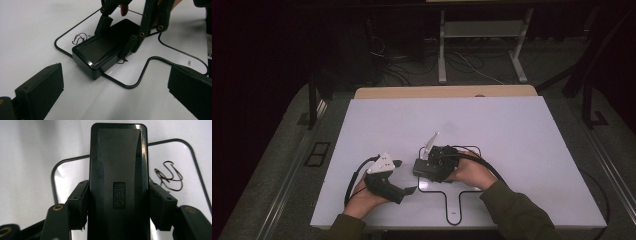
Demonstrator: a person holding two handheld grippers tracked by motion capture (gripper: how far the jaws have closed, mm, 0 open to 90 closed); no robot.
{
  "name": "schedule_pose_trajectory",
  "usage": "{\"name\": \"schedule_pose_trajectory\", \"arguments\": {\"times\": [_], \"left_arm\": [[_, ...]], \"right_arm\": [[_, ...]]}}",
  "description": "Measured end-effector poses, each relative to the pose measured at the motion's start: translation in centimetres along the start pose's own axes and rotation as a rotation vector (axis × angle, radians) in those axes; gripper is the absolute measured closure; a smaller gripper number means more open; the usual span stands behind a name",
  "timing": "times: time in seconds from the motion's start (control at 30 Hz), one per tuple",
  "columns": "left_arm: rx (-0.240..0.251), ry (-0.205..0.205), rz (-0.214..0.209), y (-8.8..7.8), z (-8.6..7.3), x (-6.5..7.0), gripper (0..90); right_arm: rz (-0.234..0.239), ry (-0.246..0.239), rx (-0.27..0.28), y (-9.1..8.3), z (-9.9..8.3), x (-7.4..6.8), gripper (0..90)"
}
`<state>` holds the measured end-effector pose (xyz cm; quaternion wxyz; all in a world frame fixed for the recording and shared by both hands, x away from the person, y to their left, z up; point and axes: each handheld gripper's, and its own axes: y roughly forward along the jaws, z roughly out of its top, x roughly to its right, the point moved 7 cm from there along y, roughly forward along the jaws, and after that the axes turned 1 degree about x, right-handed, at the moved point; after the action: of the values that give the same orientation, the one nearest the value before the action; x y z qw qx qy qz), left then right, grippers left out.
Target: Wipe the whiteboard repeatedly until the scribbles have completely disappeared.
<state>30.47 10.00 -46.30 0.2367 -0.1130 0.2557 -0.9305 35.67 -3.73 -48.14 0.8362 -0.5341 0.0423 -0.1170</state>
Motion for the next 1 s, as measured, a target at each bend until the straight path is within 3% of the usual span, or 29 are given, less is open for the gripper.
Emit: {"name": "schedule_pose_trajectory", "arguments": {"times": [0.27,0.4,0.6,1.0], "left_arm": [[-0.003,0.014,0.002,0.0,0.0,-0.1,0.0],[-0.004,0.014,0.002,0.0,0.0,-0.1,0.0],[0.001,0.001,0.001,0.0,0.0,0.0,0.0],[-0.003,0.010,0.001,0.0,0.0,-0.1,0.0]], "right_arm": [[0.015,-0.035,-0.021,-0.2,-0.1,-1.8,38.7],[0.019,-0.039,-0.021,-0.2,0.0,-1.9,38.7],[0.016,-0.023,-0.010,-0.1,0.1,-1.0,38.7],[-0.002,0.031,-0.015,0.4,0.6,2.3,38.7]]}}
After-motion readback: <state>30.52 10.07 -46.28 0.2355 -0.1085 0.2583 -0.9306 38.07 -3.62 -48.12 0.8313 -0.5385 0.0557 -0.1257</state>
